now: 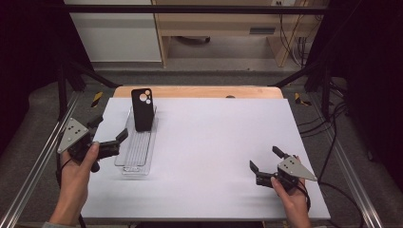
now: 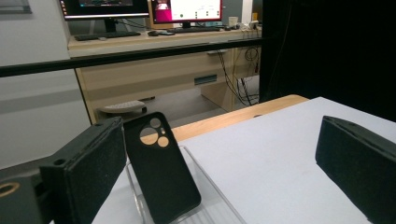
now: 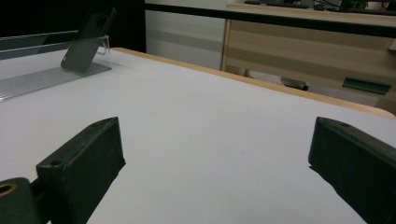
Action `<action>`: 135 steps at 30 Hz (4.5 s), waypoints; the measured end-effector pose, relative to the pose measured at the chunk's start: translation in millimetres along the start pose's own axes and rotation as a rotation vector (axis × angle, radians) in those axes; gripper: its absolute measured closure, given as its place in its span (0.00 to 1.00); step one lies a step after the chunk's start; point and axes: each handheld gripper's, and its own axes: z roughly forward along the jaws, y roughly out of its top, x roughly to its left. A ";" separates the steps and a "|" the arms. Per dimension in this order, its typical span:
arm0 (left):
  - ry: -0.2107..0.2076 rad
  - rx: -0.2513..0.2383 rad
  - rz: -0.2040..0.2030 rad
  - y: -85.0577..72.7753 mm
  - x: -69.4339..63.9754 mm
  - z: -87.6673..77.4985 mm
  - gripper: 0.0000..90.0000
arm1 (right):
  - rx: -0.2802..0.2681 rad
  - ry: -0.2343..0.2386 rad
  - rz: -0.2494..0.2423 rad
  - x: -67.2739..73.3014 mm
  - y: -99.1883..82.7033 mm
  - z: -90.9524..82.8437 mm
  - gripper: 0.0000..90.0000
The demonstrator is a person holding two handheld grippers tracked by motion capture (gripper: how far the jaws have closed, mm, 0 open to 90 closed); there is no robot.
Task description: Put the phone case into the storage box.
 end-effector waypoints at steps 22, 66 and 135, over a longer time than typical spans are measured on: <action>-0.033 -0.086 -0.014 -3.7 18.9 -33.1 0.01 | 0.005 -0.002 0.001 1.3 -0.8 0.2 0.04; -0.086 -0.087 -0.013 -59.6 9.0 -37.7 0.01 | -0.003 -0.002 -0.002 -0.5 0.4 -0.6 0.04; -0.063 -0.045 -0.023 -122.4 -7.8 -20.4 0.01 | -0.013 -0.004 -0.027 -3.2 -0.3 -5.9 0.04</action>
